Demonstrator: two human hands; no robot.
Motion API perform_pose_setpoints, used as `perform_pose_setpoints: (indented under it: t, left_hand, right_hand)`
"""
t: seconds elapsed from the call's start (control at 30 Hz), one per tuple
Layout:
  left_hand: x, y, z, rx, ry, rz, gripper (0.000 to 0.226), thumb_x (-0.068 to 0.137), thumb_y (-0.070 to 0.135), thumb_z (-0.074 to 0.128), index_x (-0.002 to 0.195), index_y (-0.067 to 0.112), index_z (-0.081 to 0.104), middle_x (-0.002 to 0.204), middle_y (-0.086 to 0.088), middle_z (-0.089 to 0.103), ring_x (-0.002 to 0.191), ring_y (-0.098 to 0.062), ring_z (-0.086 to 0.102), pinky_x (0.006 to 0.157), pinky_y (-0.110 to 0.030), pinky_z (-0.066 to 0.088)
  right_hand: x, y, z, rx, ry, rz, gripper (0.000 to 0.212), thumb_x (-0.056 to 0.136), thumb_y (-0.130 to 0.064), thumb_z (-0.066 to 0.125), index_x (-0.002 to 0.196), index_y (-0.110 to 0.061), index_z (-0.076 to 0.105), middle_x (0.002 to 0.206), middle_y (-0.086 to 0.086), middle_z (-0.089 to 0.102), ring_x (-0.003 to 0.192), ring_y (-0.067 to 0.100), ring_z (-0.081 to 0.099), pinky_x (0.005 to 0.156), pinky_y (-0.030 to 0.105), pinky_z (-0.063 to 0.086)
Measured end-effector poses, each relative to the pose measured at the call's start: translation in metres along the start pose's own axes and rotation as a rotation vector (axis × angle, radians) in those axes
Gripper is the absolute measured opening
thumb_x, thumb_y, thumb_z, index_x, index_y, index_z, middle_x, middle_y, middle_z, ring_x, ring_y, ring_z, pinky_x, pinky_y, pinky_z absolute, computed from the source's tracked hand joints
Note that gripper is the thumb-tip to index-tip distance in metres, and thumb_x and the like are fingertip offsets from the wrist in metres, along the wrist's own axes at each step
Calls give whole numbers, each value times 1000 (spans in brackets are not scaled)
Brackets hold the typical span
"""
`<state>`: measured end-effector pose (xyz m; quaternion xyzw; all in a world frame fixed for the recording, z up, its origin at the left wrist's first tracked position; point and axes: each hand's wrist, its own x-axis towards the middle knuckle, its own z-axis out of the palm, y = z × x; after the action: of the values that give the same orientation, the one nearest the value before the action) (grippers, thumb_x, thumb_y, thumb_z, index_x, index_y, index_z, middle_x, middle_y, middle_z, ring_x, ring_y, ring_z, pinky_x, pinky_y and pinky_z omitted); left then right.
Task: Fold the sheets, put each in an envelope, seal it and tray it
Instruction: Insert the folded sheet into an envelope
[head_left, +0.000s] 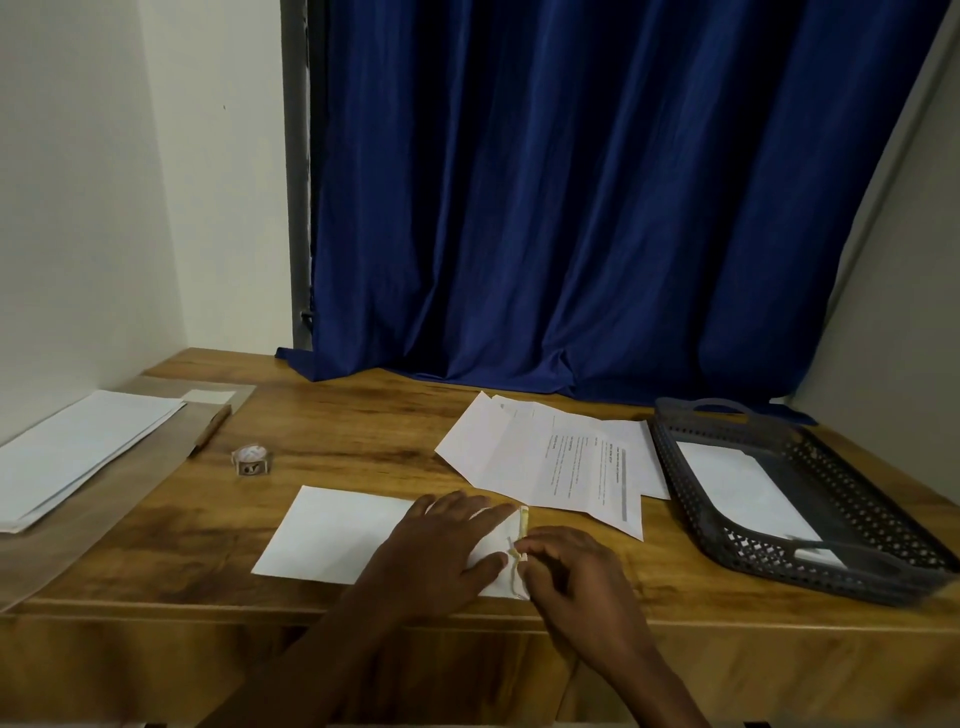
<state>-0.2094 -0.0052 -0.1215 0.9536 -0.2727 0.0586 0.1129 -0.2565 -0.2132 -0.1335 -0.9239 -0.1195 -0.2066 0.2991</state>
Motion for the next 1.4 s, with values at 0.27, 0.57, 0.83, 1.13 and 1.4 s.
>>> perform_pose_setpoints:
  t: [0.27,0.57,0.83,1.13,1.4]
  left_hand:
    - [1,-2,1,32,-10,22,73,89,80,23,154,46,26,167,9,19,153,-18,16,125,-48,10]
    - [2,-1,2,82,-12,23,71,93,74,30,157,46,13,167,8,17,153,-18,15,125,-49,11]
    - [4,-3,5,102,-29,49,71,92,78,15,156,48,13,168,4,15,154,-22,12,124,-55,10]
    - [6,-4,9,63,13,35,66,94,71,33,153,42,28,166,7,21,153,-18,17,124,-52,12]
    - [5,1,3,66,-8,13,64,94,66,30,151,37,34,166,7,23,152,-18,20,124,-52,15]
  right_hand:
    - [-1,1,-3,-113,-11,76,48,92,-58,55,135,-37,58,139,-18,59,124,3,54,109,30,45]
    - [3,-5,-1,-296,-293,16,53,106,-51,19,157,-40,26,163,-22,22,154,3,10,125,35,3]
    - [1,-8,-1,-330,-300,12,77,88,-65,-7,156,-45,24,163,-23,24,153,1,12,124,33,1]
    - [-5,-10,-3,-348,-332,-27,64,99,-61,4,158,-43,21,164,-24,17,153,-3,6,128,35,6]
    - [-11,-15,-7,-404,-379,-95,74,92,-71,-2,160,-41,-1,164,-23,-9,152,-3,-8,127,34,4]
